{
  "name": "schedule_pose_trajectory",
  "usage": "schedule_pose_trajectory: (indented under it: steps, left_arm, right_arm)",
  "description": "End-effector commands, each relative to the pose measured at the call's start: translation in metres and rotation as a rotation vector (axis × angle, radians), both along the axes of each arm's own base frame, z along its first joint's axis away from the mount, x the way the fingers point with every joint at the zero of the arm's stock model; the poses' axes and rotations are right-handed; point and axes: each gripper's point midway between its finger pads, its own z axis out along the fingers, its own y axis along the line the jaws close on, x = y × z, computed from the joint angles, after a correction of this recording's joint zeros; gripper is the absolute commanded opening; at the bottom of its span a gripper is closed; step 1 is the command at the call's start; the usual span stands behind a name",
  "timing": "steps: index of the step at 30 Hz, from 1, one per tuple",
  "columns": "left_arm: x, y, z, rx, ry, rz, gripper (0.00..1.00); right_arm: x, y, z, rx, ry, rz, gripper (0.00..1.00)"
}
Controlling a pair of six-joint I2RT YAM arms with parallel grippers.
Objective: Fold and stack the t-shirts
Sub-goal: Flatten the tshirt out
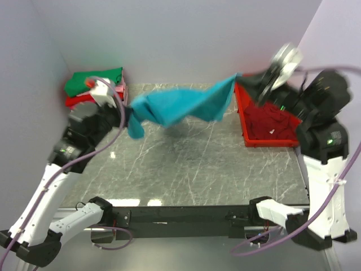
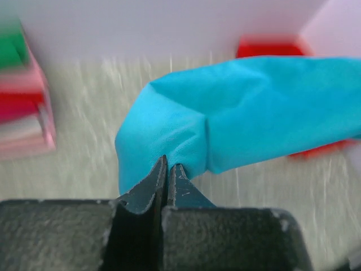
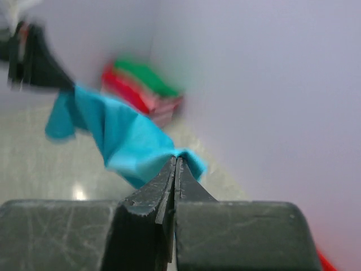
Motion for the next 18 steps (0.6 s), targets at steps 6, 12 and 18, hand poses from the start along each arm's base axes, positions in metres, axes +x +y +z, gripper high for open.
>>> schedule_pose_trajectory:
  steps: [6,12,18]
  left_arm:
    - [-0.116,-0.058,-0.228,-0.318,0.8,-0.288,0.01]
    - [-0.161,-0.048,-0.242,-0.317,0.944,-0.268,0.44]
    - [-0.153,-0.026,-0.229,-0.23,0.908,-0.148,0.84]
  right_arm:
    - [-0.093,0.018,-0.312,-0.557,0.432,0.465,0.0]
    - [-0.138,0.009,-0.383,-0.737,0.524,0.581,0.07]
    - [-0.107,0.003,-0.372,-0.725,0.483,0.404,0.64]
